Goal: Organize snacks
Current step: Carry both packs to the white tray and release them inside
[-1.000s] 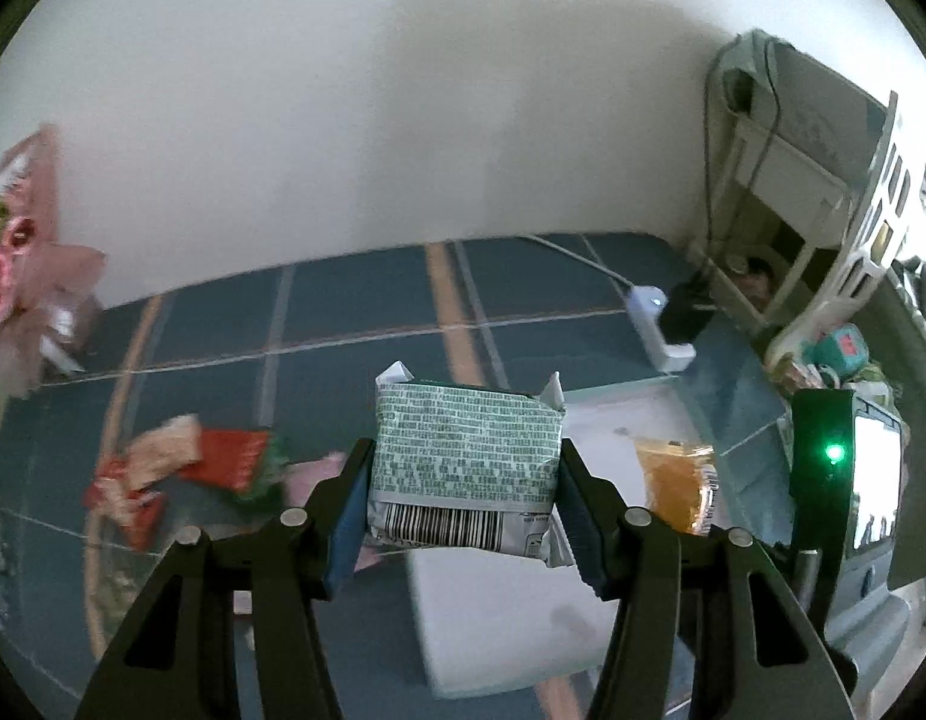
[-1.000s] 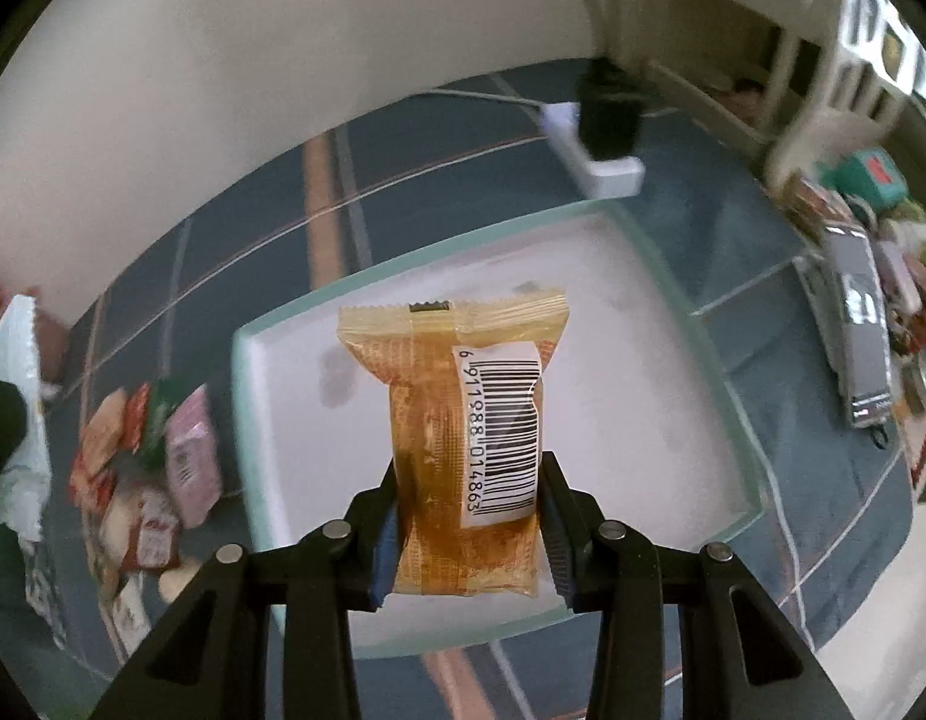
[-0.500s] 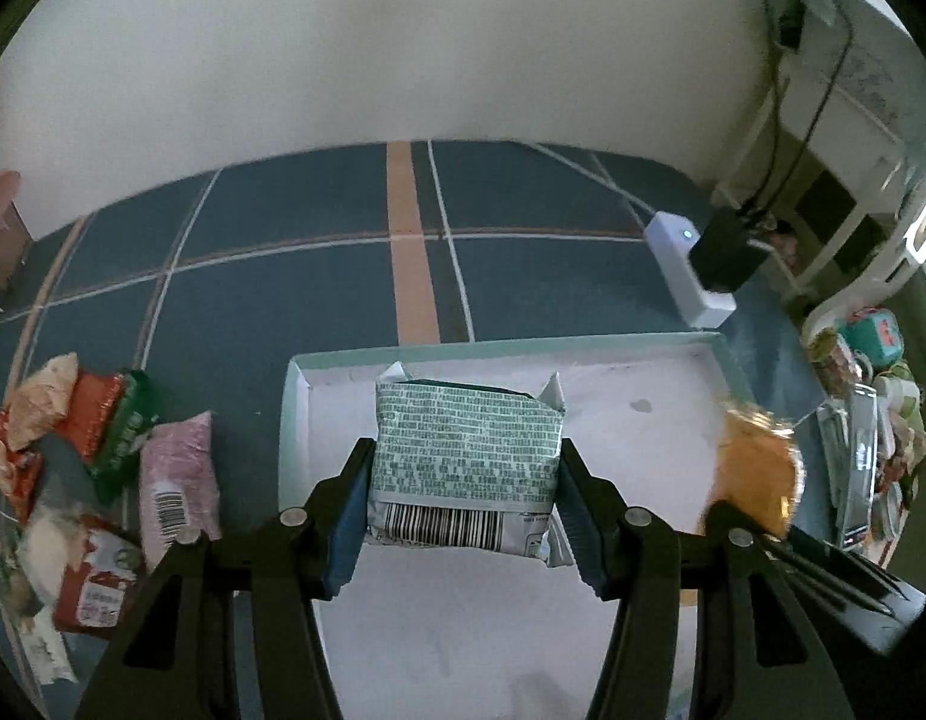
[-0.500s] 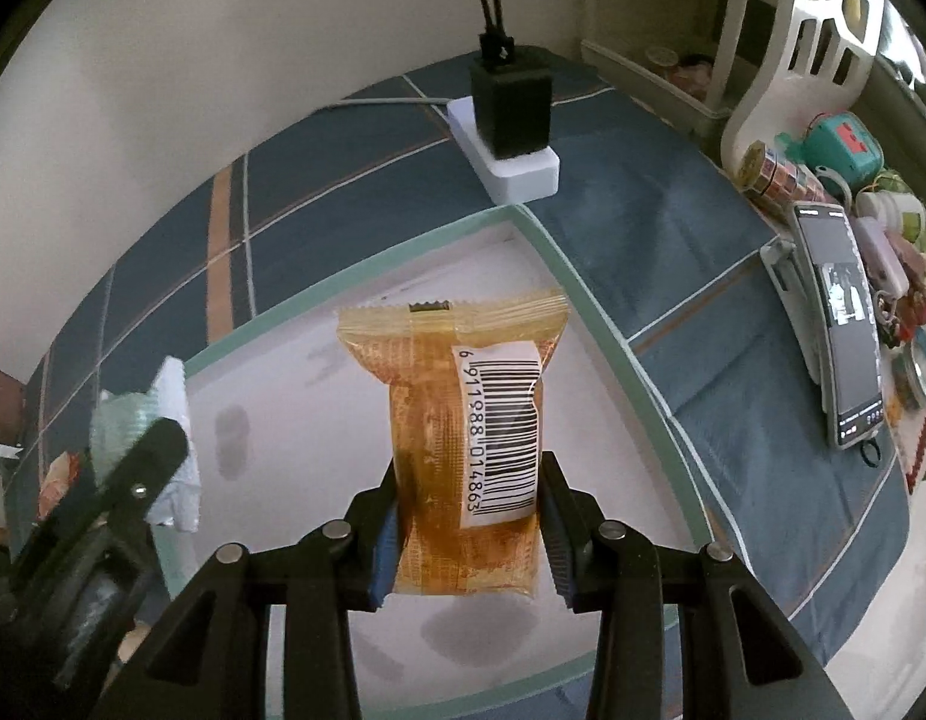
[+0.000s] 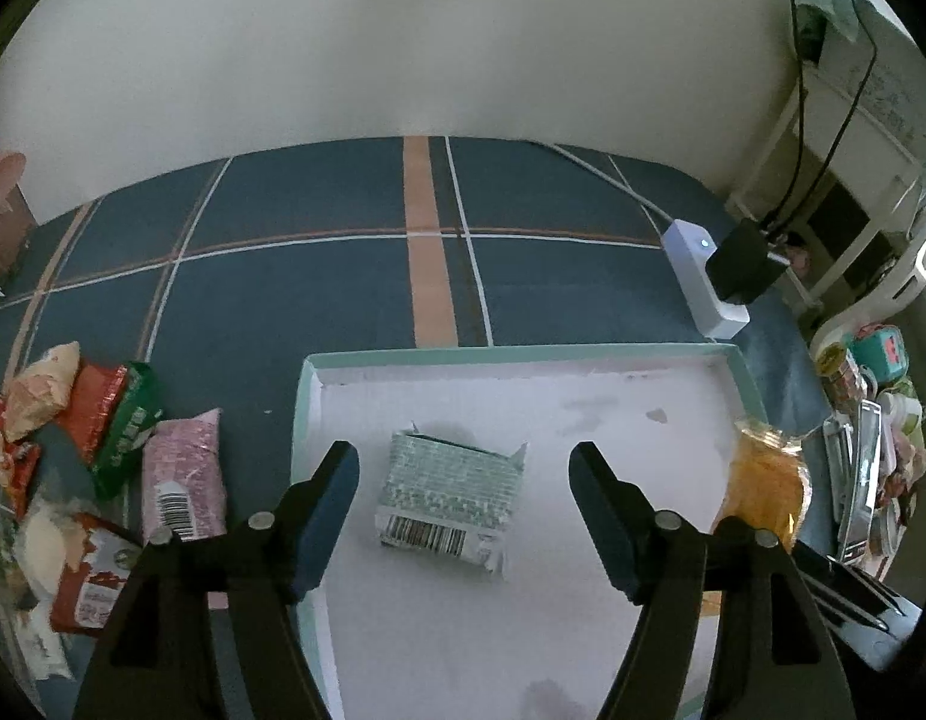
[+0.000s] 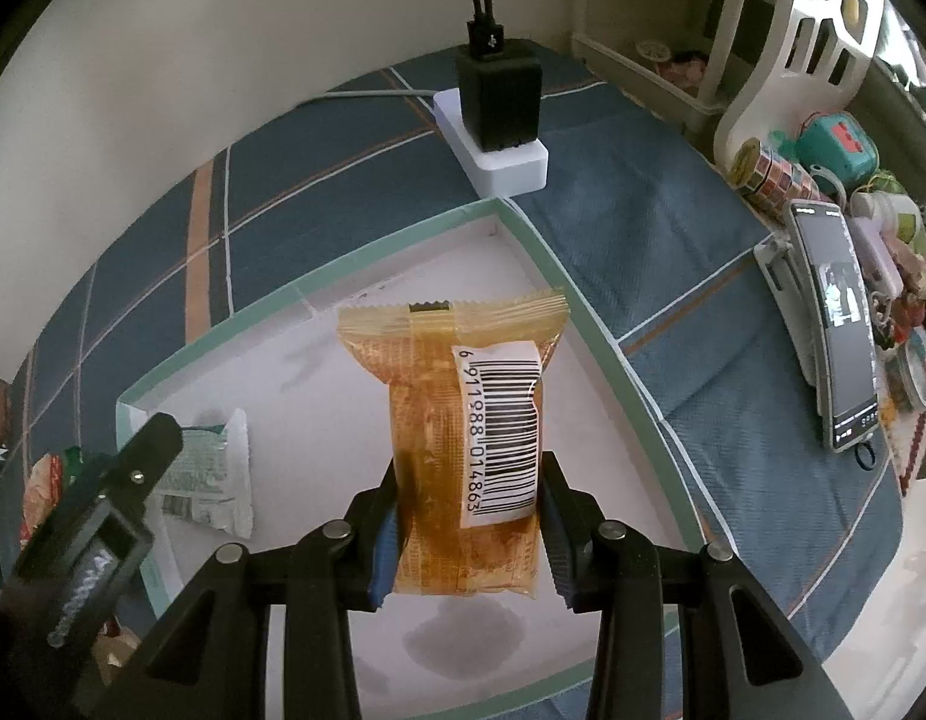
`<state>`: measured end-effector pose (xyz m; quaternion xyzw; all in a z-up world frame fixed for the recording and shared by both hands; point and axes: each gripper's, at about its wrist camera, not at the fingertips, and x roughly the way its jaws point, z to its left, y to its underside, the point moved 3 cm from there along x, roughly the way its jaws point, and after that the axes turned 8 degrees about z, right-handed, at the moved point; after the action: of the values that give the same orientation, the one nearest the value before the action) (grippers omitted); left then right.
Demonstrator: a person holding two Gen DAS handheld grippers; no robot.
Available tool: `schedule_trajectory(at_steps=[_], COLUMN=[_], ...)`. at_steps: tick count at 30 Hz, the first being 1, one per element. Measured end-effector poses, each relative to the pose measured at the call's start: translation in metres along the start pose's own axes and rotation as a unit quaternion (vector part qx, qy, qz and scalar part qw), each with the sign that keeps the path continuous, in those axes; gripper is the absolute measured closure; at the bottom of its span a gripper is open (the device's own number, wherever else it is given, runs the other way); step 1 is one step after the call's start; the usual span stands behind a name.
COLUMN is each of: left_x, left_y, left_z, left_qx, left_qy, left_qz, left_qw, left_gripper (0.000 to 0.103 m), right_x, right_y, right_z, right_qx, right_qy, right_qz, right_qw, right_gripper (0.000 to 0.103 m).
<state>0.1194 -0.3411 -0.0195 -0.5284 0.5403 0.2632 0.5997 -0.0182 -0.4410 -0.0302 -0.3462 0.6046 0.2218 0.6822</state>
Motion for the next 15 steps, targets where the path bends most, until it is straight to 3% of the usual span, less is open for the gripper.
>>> schedule_trajectory(at_steps=[2,4,5,7,11,13,15], left_x=[-0.002,-0.004,-0.005,-0.008,-0.01,-0.01,-0.009], left_y=[0.0,-0.001,-0.001,-0.001,-0.001,-0.001,0.0], left_z=[0.002,0.005,0.007,0.01,0.015,0.019,0.025], left_qx=[-0.003,-0.008,-0.009,-0.01,-0.014,-0.019,-0.025], left_qy=[-0.013,-0.028,-0.035,-0.044,-0.053,-0.062,-0.079], left_qz=[0.009,0.016,0.017,0.015,0.017,0.017,0.016], left_qw=[0.9999,0.9994,0.9992,0.9989,0.9984,0.9977,0.9965], left_gripper=[0.028,0.014,0.012,0.012,0.011,0.005,0.002], right_x=[0.0,0.001,0.001,0.001,0.0,0.0,0.0], right_y=[0.0,0.0,0.0,0.0,0.001,0.001,0.002], right_z=[0.001,0.001,0.0,0.001,0.002,0.003,0.003], right_qx=[-0.001,-0.002,-0.003,-0.004,-0.007,-0.012,-0.015], right_qy=[0.002,0.005,0.008,0.013,0.01,0.019,0.028], right_qz=[0.001,0.002,0.001,0.001,0.001,0.0,-0.002], right_qw=[1.0,1.0,1.0,1.0,1.0,1.0,0.999], right_gripper=[0.061,0.057,0.054,0.024,0.016,0.001,0.0])
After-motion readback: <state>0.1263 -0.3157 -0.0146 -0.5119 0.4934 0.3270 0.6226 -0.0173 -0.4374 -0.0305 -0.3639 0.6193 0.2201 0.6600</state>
